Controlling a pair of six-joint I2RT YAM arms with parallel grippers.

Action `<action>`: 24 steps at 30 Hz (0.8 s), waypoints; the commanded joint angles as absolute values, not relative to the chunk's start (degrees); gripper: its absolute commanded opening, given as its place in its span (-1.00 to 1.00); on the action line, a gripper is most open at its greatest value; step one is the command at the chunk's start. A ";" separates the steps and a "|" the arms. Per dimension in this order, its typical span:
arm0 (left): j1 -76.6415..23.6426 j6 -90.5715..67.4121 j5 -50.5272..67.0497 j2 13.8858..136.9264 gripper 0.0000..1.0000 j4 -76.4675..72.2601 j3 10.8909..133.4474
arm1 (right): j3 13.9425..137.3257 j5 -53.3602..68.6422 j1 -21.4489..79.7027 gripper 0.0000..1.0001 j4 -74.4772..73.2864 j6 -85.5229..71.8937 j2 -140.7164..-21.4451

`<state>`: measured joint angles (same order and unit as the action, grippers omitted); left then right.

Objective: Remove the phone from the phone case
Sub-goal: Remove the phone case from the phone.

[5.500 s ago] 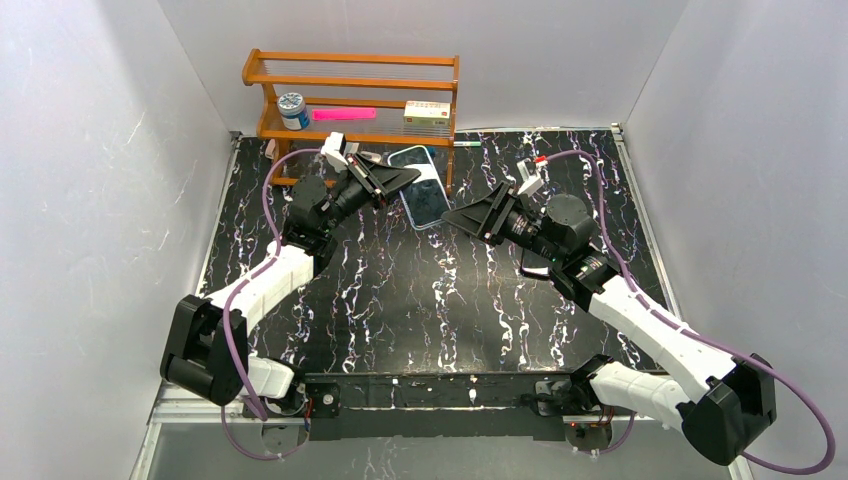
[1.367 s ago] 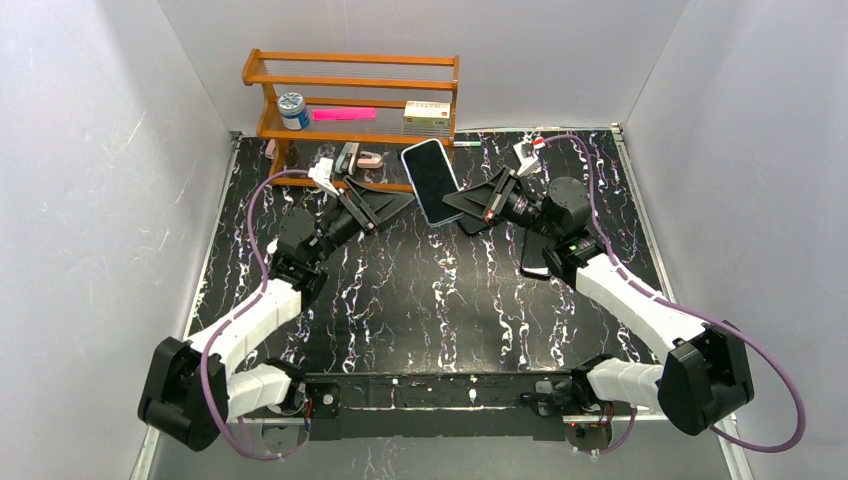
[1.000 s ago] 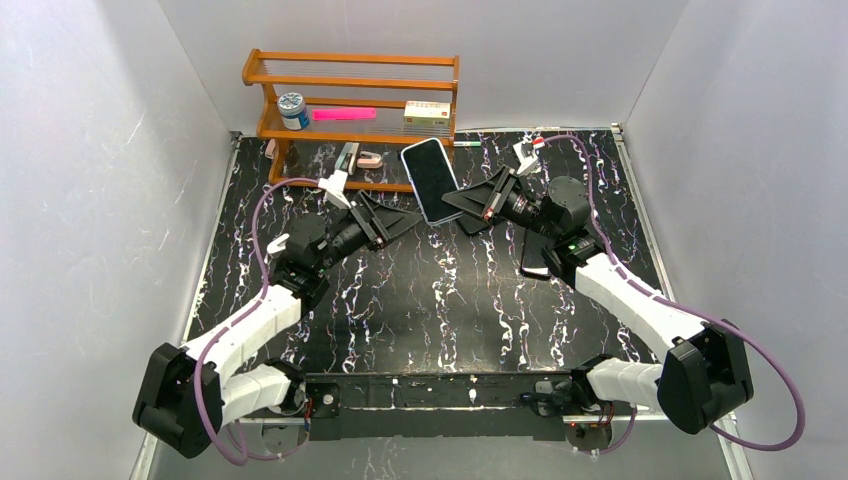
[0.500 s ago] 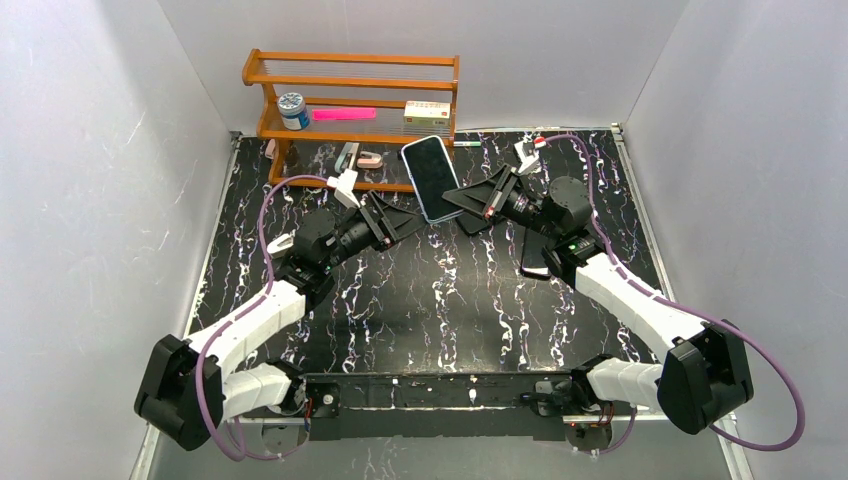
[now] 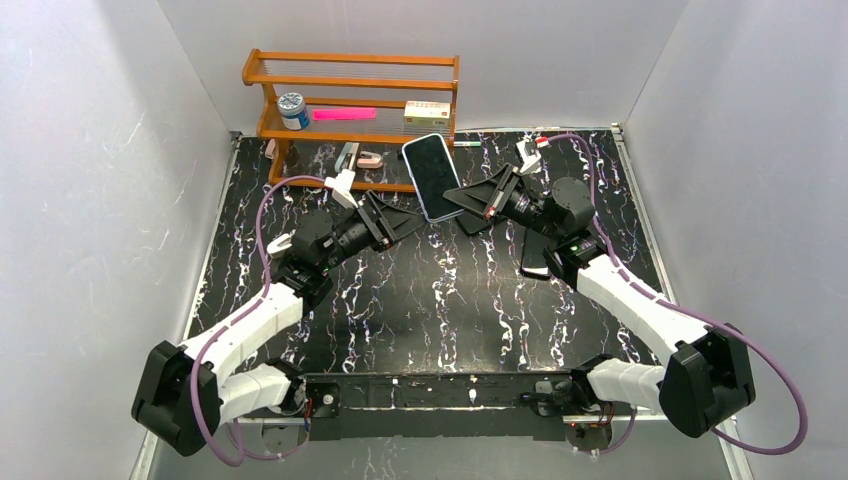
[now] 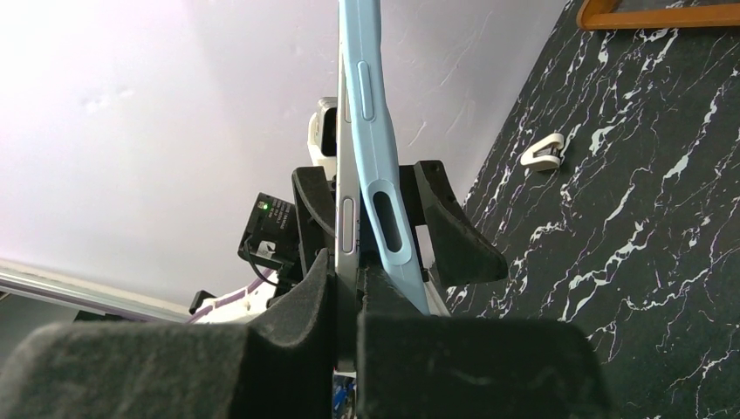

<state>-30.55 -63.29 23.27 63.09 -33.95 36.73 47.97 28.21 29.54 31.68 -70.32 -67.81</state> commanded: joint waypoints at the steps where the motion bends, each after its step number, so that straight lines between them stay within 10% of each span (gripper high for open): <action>1: -30.94 -63.63 23.86 59.97 0.42 -35.10 37.40 | 49.52 26.61 29.35 -0.97 35.53 -69.20 -65.51; 24: -31.03 -65.46 26.54 59.82 0.43 -35.51 38.50 | 48.34 26.17 29.34 -0.97 36.06 -69.43 -65.48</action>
<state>-30.55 -65.01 23.99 61.63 -32.69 36.73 47.94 28.25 29.54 31.51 -70.35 -67.11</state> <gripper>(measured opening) 0.709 0.103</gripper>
